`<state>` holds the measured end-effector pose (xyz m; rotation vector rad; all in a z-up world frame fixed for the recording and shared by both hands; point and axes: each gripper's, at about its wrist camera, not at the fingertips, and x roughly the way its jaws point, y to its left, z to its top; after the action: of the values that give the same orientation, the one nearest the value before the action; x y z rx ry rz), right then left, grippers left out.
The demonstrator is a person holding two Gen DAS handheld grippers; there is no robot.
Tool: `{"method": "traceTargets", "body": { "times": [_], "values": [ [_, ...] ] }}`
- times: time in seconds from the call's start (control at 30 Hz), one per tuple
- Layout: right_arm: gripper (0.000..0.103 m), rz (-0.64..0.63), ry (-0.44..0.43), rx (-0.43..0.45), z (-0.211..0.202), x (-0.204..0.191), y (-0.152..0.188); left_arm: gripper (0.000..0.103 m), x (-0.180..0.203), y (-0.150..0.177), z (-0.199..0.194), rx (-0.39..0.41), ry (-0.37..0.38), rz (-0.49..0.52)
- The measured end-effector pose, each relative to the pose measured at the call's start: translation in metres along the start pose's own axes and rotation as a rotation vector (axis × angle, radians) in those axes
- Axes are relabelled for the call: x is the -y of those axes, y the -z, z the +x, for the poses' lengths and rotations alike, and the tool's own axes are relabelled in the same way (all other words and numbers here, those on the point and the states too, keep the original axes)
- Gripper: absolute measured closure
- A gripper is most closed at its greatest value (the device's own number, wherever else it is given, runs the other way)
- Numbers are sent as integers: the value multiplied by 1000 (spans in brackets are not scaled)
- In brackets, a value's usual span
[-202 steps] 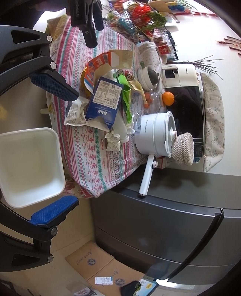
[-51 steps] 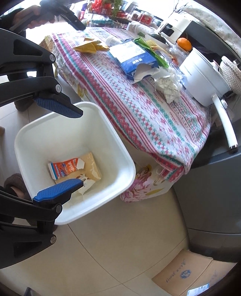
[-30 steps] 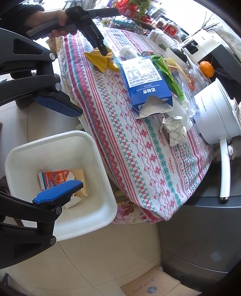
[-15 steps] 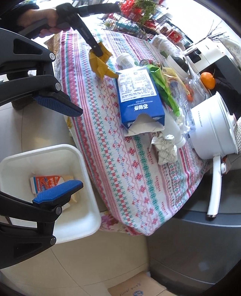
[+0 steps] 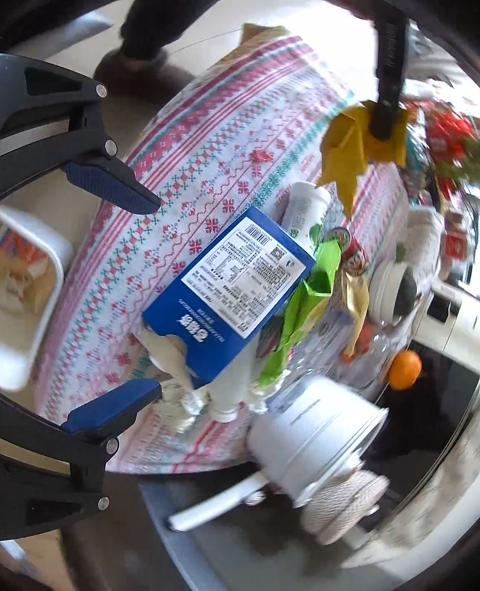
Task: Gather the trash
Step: 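Grasp the blue biscuit box with the right tool while the left tool holds the wrapper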
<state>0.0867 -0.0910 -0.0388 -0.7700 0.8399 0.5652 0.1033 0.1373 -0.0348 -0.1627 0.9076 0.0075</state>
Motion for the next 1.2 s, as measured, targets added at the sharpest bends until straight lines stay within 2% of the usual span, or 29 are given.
{"method": "traceTargets", "body": {
  "times": [0.1, 0.37, 0.47, 0.6, 0.83, 0.97, 1.2],
  "values": [
    [10, -131, 35, 1, 19, -10, -10, 94, -4, 2, 7, -41, 23, -18],
    [10, -332, 81, -53, 77, -14, -31, 94, -11, 1, 15, -77, 20, -25],
    [10, -381, 84, -71, 90, -17, -33, 94, -16, -1, 19, -94, -11, -23],
    [0, -406, 90, -82, 105, -21, -37, 94, -24, 0, 24, -117, -30, -42],
    [0, -452, 145, -68, 120, -25, -40, 94, -25, 0, 25, -120, -29, -44],
    [0, -533, 173, -91, 123, -32, -40, 94, -27, -1, 24, -117, -26, -56],
    [0, -615, 154, -129, 128, -35, -57, 94, -37, -1, 21, -107, -25, -90]
  ]
}}
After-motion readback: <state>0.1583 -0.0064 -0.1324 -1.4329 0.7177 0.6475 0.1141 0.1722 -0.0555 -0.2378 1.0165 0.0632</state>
